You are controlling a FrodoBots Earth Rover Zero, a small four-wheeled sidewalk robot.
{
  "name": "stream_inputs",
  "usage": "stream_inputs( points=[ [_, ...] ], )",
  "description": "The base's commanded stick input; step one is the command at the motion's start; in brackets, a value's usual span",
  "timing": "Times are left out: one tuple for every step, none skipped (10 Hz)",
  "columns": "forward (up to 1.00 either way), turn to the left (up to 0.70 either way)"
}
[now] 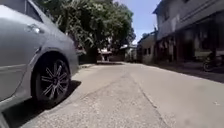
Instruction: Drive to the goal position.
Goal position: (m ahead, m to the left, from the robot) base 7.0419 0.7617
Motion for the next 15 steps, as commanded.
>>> stream_inputs(
  points=[
    [0.99, 0.0],
    [0.98, 0.0],
    [0.99, 0.0],
    [1.0, 0.01],
    [1.0, 0.02],
    [1.0, 0.0],
    [1.0, 0.0],
    [1.0, 0.0],
    [1.0, 0.0],
    [1.0, 0.01],
    [1.0, 0.01],
    [1.0, 0.0],
    [1.0, 0.0],
    [1.0, 0.0],
    [1.0, 0.0]
  ],
)
